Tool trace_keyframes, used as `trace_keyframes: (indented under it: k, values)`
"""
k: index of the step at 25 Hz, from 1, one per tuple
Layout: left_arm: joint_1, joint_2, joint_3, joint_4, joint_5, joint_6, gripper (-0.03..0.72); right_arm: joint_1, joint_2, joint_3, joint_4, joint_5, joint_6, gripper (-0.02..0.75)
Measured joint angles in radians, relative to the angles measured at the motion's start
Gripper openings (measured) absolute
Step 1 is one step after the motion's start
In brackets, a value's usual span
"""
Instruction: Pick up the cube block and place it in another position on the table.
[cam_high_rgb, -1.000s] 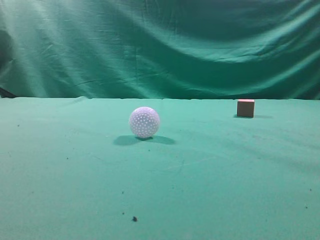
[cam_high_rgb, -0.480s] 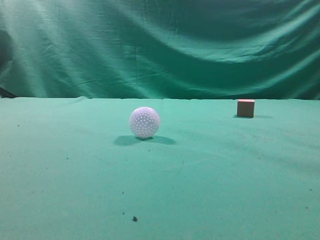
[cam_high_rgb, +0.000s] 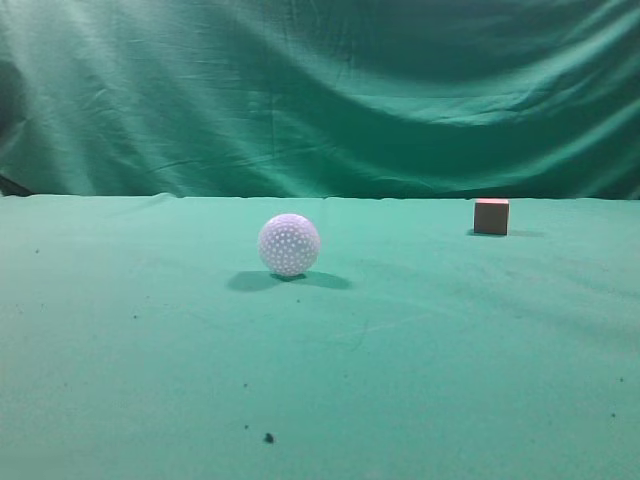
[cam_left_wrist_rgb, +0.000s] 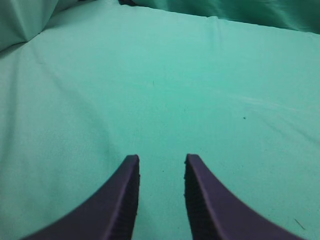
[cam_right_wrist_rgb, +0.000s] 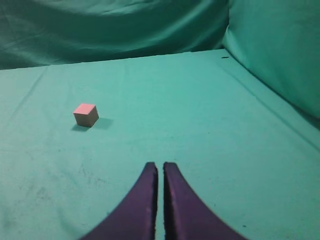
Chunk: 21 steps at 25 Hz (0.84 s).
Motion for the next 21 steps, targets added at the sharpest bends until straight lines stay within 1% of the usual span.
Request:
trace_keyframes:
  k: [6,10,21]
  values:
    - [0.0,0.0,0.0,0.0,0.0,0.0,0.262,0.0,-0.004,0.12,-0.006,-0.032,0.0,0.0]
    - [0.0,0.0,0.0,0.0,0.0,0.0,0.262,0.0,-0.004,0.121,-0.004,-0.078,0.0,0.0]
    - [0.0,0.0,0.0,0.0,0.0,0.0,0.262,0.0,-0.004,0.121,-0.004,-0.084,0.0,0.0]
